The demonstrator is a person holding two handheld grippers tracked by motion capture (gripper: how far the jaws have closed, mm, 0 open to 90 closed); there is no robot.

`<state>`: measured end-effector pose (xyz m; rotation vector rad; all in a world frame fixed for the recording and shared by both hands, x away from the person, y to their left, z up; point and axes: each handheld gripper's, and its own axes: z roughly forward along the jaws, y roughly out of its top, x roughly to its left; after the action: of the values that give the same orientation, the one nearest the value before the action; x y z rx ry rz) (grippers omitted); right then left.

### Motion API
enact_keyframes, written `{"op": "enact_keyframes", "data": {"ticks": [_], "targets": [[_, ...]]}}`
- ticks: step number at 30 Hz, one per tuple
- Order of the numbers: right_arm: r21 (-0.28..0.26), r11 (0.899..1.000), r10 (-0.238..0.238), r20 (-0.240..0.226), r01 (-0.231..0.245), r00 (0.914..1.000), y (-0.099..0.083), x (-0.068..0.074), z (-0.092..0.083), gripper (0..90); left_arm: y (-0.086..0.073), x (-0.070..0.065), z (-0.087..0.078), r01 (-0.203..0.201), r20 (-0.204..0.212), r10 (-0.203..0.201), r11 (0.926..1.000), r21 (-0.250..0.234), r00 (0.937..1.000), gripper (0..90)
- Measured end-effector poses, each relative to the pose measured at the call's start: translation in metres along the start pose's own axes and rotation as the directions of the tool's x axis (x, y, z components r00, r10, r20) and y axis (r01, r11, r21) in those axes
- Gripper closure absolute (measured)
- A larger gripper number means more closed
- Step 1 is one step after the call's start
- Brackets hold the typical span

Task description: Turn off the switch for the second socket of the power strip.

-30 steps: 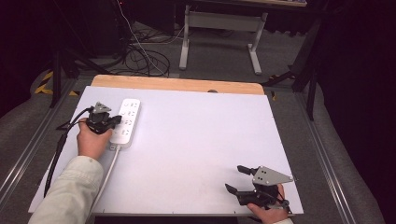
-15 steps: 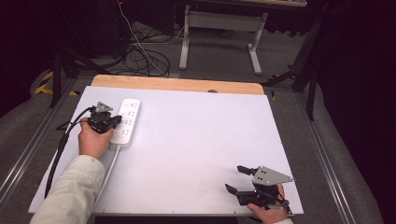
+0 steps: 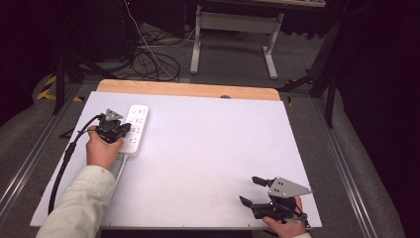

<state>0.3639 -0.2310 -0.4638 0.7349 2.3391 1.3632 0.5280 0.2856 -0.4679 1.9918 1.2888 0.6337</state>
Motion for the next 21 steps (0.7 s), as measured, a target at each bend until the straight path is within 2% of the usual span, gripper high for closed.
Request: {"op": "enact_keyframes", "data": {"ticks": [1,4,7,9,10,11,12,13,14,15,17,19,21], "targets": [[-0.001,1.000,0.001,0.000,-0.001,1.0000,0.000,0.000,0.000,24.6,0.000,0.002,0.000,0.010,0.002,-0.010,0.9999,0.001,0.9999,90.0],[-0.002,1.000,0.003,0.000,-0.003,1.0000,-0.001,0.000,-0.001,24.6,-0.003,0.007,0.000,0.080,0.043,-0.080,0.9967,-0.014,0.9959,90.0],[-0.004,1.000,0.003,0.001,-0.003,1.0000,-0.001,0.001,-0.002,24.6,-0.003,0.009,-0.001,0.077,0.060,-0.076,0.9969,-0.015,0.9953,90.0],[-0.002,1.000,0.003,0.001,-0.003,1.0000,0.000,0.001,-0.001,24.6,-0.002,0.011,-0.002,0.125,0.087,-0.124,0.9922,-0.004,0.9885,90.0],[-0.002,1.000,0.002,0.002,-0.002,1.0000,0.000,0.001,-0.001,24.6,-0.002,0.012,-0.003,0.146,0.138,-0.144,0.9893,-0.003,0.9798,89.9],[-0.003,1.000,0.001,0.002,-0.001,1.0000,0.000,0.001,-0.001,24.6,-0.003,0.011,-0.003,0.152,0.146,-0.149,0.9884,-0.004,0.9780,89.8],[-0.004,1.000,0.001,0.002,-0.001,1.0000,0.000,0.001,-0.001,24.6,-0.002,0.010,-0.005,0.140,0.117,-0.140,0.9901,0.005,0.9833,89.8],[-0.007,1.000,0.001,0.003,-0.001,1.0000,0.000,0.001,-0.001,24.6,-0.001,0.010,-0.006,0.133,0.112,-0.134,0.9910,0.016,0.9847,89.6],[-0.008,1.000,0.000,0.005,0.000,1.0000,0.001,0.000,-0.002,24.6,-0.001,0.010,-0.008,0.142,0.124,-0.142,0.9898,0.011,0.9821,89.0],[-0.008,1.000,0.000,0.006,0.000,1.0000,0.001,0.000,-0.002,24.6,0.000,0.010,-0.011,0.148,0.125,-0.146,0.9890,-0.003,0.9813,86.2],[-0.007,1.000,0.002,0.006,-0.002,1.0000,0.001,0.000,-0.002,24.6,0.004,0.011,-0.019,0.148,0.132,-0.141,0.9878,-0.046,0.9811,86.1],[-0.007,1.000,-0.001,0.004,0.001,1.0000,0.001,0.001,-0.002,24.6,0.007,0.012,-0.027,0.155,0.139,-0.145,0.9856,-0.067,0.9796,85.4],[-0.008,1.000,-0.001,0.005,0.001,1.0000,0.001,0.001,-0.002,24.6,0.010,0.012,-0.035,0.139,0.132,-0.128,0.9867,-0.084,0.9830,85.0]]}}
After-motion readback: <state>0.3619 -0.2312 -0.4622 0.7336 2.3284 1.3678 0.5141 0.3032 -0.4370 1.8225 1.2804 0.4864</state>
